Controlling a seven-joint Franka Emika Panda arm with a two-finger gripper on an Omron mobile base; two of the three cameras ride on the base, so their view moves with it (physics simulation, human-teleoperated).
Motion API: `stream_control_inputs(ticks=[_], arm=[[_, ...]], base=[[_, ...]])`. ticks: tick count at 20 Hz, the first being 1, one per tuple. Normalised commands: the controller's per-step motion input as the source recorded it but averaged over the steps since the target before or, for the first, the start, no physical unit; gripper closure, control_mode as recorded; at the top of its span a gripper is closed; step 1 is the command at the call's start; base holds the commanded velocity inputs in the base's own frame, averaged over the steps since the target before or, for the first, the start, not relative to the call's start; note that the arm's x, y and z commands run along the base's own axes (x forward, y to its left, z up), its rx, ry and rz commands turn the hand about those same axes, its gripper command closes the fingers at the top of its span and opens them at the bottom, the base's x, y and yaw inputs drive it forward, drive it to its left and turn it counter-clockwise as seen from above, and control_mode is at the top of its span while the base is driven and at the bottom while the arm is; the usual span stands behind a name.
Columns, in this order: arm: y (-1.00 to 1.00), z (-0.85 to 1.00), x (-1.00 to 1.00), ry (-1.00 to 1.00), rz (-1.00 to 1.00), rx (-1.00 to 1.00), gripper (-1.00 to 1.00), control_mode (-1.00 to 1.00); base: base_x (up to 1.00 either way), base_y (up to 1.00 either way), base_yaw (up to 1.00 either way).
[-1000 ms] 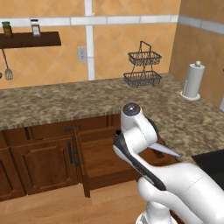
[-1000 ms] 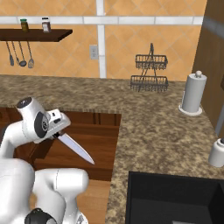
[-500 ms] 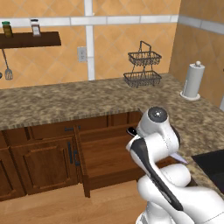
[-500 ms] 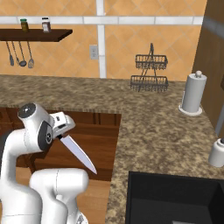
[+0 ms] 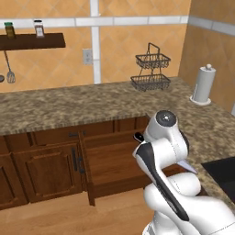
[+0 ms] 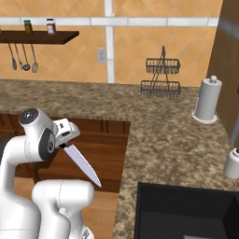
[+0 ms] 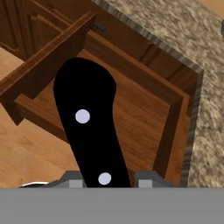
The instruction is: Pick up the knife from the drawer and place it on the cutting board. Then place the meat from the plate to the cutting board.
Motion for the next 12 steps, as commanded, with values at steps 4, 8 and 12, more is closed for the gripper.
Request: stream_control_inputs(ticks=[4,8,12], arm=[[0.00,0.00,0.00,0.00,0.00,0.00,1.00,1.00],[0.00,0.00,0.00,0.00,0.00,0.00,1.00,1.00],[0.00,0.00,0.00,0.00,0.00,0.00,1.00,1.00]], base=[[-0.15,0.03,0.05],[-0.04,0.13,-0.11],[-0.29,0.43,-0.18]])
